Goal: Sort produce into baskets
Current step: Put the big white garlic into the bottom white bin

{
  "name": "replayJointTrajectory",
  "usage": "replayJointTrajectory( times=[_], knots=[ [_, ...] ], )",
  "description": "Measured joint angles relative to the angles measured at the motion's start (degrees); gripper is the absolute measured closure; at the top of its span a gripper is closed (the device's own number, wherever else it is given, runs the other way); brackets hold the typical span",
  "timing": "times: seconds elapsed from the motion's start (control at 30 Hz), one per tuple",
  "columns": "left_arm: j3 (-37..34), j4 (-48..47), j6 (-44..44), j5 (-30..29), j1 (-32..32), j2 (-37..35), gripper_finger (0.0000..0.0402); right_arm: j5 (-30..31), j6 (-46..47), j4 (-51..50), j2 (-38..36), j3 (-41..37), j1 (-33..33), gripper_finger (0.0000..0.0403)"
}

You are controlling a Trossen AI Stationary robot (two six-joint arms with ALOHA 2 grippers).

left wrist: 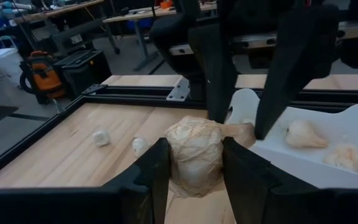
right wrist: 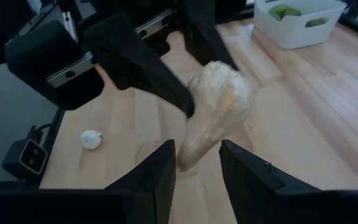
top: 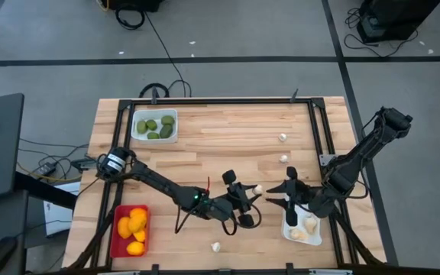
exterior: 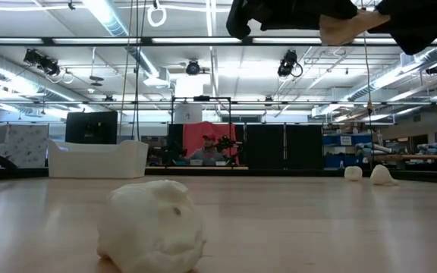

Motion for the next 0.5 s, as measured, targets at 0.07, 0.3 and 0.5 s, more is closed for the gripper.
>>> replayJointTrajectory(
  times=[0.07,0.3,0.5],
  knots=[
    [0.0,0.1,0.0,0.0,0.0,0.0,0.0268,-1.6,-0.1,0.0,0.0,0.0,-0.8,0.0273],
    [0.0,-0.2,-0.4,0.8,0.0,0.0,0.0267,-4.8,-3.0,-0.3,0.0,0.0,-2.4,0.0348],
    [0.0,-0.7,-3.5,2.1,-0.1,0.0,0.0224,-7.6,-6.2,-0.3,0.0,0.0,-2.4,0.0389]
  ],
)
